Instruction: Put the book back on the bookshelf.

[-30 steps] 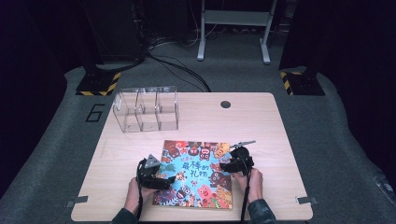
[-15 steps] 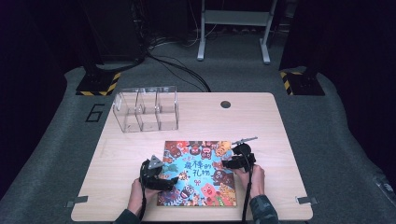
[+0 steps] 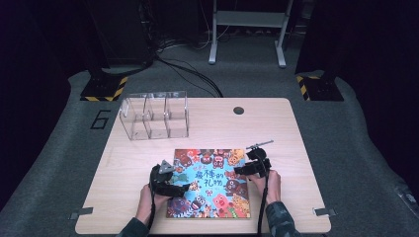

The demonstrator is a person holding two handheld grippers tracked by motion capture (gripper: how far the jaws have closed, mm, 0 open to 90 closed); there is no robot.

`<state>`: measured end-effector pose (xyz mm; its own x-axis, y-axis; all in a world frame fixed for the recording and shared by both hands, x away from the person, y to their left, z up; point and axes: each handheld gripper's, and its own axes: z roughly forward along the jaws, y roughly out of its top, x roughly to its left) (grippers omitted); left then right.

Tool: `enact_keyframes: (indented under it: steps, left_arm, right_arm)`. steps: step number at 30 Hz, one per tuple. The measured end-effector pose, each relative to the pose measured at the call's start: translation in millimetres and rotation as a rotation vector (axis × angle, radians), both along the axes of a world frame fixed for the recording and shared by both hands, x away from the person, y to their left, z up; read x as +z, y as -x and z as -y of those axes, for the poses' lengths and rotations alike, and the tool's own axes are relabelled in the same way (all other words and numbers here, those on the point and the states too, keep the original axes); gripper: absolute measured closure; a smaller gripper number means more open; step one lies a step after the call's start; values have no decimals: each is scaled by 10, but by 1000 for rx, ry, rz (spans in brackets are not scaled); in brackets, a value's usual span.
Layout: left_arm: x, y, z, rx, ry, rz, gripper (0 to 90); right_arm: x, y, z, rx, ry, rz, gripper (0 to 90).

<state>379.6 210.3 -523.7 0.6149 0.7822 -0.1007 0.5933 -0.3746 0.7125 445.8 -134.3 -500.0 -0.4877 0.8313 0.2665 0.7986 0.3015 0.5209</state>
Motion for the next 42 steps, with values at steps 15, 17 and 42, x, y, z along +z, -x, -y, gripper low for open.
enact_keyframes:
  steps: [15, 17, 42]
  left_arm:
    - [5, -8, 1, -14, -11, -5, 67]
    - [4, -5, 6, -7, -5, -7, 67]
    - [9, -27, -30, -8, 35, -25, 66]
  right_arm:
    - [-4, -36, 74, -14, -55, -43, 441]
    - [1, -32, 72, -20, -46, -47, 476]
    - [193, 39, 1, -41, -14, -39, 492]
